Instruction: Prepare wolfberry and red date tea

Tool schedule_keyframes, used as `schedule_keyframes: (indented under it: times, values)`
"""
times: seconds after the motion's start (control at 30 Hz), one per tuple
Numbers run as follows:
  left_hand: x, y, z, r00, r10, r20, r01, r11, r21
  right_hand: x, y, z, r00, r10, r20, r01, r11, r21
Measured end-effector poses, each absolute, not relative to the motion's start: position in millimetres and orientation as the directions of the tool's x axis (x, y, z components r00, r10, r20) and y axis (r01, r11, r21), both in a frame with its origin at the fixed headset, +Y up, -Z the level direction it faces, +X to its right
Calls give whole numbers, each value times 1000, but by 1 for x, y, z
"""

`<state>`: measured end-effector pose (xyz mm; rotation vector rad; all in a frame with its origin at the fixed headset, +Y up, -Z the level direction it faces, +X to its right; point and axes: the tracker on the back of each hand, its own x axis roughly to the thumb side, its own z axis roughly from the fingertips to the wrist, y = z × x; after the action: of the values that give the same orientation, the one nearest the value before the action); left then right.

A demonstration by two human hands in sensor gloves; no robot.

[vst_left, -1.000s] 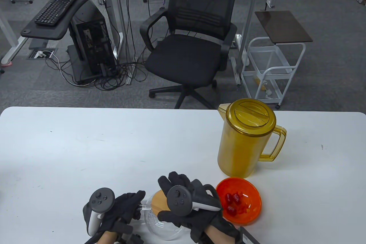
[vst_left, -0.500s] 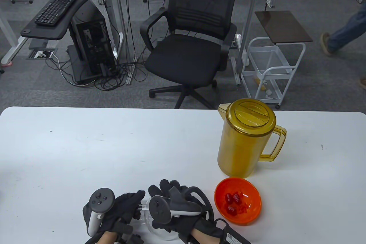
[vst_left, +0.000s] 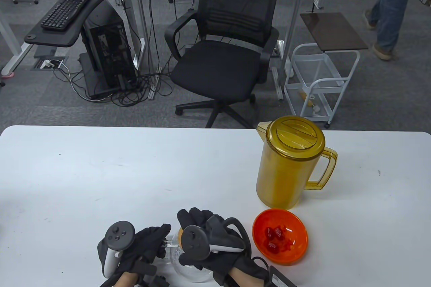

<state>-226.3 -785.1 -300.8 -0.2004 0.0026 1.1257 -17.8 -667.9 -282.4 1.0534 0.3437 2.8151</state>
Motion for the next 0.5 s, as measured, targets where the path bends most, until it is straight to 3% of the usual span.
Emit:
schedule_keyframes:
  times: [0.33, 0.5]
  values:
    - [-226, -785, -301, 432, 896, -102, -896, 413, -163, 53, -634, -287, -865, 224, 449, -160, -971, 176]
    - [-226, -785, -300, 430, 897, -106, -898, 413, -152, 109, -623, -292, -950, 253, 182, -232, -965, 125]
